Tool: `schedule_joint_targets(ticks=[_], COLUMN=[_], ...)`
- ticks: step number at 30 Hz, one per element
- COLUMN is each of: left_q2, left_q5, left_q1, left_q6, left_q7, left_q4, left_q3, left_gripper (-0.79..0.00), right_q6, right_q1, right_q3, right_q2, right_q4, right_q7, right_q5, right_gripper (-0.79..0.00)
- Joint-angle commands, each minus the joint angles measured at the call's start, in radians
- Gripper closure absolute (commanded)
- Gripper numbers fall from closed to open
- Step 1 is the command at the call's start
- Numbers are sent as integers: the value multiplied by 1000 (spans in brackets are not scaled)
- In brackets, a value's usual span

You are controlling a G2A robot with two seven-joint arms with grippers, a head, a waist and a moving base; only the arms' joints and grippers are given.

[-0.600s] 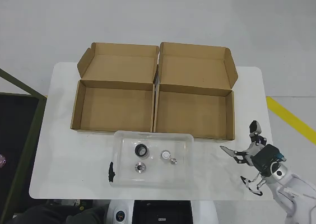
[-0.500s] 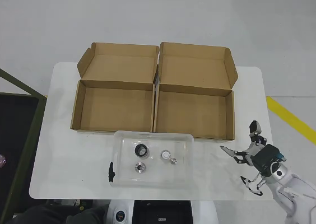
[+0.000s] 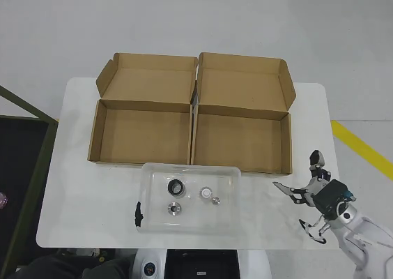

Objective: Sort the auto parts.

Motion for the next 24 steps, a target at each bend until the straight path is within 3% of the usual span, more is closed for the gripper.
schedule_joint_targets(ticks=[1,24], left_q2=[0,0], left_q5=[0,0], left_q1=[0,0], left_q6=[0,0], left_q7=[0,0], left_q4=[0,0], left_q3=[0,0], left_gripper=[-785,-785], right_q6=[-15,-216], right_q1=[11,250], right_q3=[-9,-288], right_q2=[2,17], right_q4=[9,12], right_q7=[-3,207], right_q5=[17,63], right_gripper=[-785,-785])
